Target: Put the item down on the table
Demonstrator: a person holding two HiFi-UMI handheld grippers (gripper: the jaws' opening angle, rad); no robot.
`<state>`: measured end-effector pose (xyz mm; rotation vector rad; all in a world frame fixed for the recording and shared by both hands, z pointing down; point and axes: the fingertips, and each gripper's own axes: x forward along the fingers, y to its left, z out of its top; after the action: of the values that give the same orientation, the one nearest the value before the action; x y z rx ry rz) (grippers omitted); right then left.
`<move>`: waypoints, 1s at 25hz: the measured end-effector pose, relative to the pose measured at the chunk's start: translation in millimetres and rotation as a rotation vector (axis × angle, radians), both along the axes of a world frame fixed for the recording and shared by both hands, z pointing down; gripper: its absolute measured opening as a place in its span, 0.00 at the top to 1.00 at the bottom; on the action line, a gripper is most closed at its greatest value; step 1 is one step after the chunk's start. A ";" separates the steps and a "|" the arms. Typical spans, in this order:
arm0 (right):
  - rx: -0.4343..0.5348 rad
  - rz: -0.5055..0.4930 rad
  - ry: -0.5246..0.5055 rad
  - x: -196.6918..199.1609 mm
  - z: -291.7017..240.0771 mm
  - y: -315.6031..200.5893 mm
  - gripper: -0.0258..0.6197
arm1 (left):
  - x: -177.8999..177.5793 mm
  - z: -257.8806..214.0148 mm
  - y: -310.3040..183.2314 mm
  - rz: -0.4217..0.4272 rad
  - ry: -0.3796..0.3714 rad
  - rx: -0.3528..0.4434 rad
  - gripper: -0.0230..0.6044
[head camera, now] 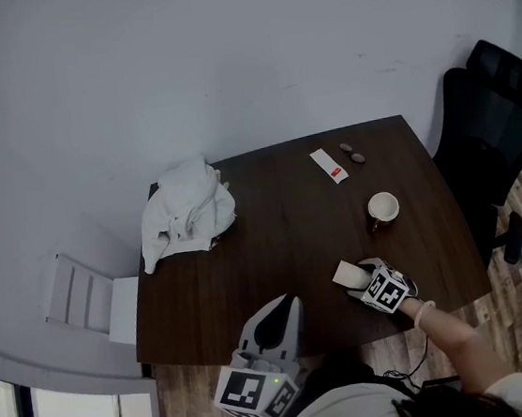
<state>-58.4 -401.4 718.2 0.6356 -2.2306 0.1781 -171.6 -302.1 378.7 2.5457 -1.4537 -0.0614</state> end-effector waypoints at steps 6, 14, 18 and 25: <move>-0.042 0.013 0.040 0.0 8.6 -2.7 0.47 | -2.0 5.0 1.7 -0.001 -0.001 -0.012 0.92; -0.057 0.033 0.001 -0.1 10.8 -4.5 0.47 | -1.3 5.1 2.2 -0.003 0.005 -0.013 0.92; -0.046 0.050 -0.014 0.2 5.2 -4.6 0.47 | 0.3 4.1 1.2 0.002 0.004 -0.010 0.92; -0.011 0.096 -0.083 2.8 -19.7 -1.5 0.47 | 9.1 1.9 1.0 0.021 0.006 -0.005 0.92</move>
<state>-55.7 -402.9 698.5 0.7424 -2.2786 0.2694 -162.4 -301.0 380.7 2.5541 -1.4228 -0.0620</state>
